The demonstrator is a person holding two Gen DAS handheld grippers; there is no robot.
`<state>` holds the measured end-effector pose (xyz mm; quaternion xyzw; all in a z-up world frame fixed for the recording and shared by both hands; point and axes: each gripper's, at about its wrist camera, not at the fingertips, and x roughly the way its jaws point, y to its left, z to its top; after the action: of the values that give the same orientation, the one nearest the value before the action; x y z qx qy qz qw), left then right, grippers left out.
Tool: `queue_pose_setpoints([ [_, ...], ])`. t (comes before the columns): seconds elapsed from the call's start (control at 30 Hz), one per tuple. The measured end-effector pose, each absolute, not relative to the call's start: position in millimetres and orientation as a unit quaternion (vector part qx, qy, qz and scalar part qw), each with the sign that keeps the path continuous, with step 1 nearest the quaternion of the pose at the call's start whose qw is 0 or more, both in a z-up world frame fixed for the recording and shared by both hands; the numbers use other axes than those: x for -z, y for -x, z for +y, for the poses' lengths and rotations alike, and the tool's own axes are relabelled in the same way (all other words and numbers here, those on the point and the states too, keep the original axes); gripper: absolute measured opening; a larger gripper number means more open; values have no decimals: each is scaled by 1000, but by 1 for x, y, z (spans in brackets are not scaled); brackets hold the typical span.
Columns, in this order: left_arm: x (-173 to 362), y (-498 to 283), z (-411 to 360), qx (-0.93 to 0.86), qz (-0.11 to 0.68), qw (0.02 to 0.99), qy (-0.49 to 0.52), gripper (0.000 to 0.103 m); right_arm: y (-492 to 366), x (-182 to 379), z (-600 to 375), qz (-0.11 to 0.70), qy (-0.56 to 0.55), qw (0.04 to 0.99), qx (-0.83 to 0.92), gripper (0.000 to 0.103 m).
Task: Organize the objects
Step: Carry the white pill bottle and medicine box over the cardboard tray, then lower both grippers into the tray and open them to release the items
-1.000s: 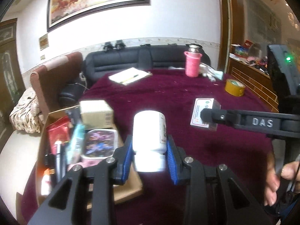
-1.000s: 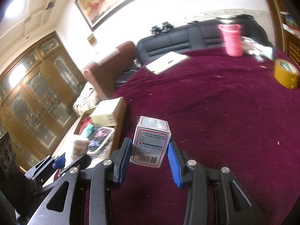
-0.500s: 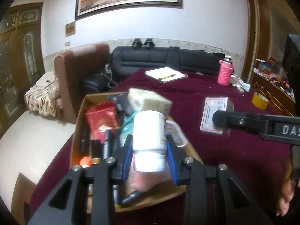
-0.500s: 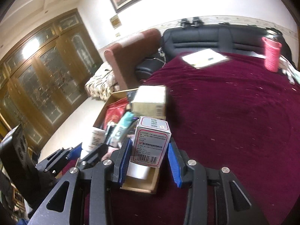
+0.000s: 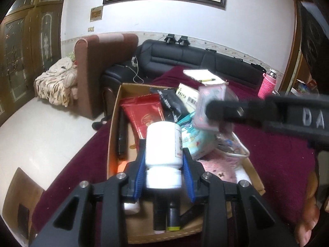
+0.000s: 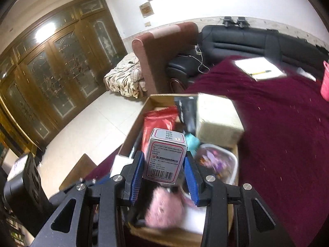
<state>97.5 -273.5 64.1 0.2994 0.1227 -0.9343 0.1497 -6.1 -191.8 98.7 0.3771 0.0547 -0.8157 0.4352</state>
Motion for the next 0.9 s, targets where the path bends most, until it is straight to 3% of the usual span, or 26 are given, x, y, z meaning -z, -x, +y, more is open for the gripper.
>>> queue_pose_setpoints([
  [0.9,-53,-83,-272,931,128,144,-309,33,65,-57,-250,63,-428,412,802,43],
])
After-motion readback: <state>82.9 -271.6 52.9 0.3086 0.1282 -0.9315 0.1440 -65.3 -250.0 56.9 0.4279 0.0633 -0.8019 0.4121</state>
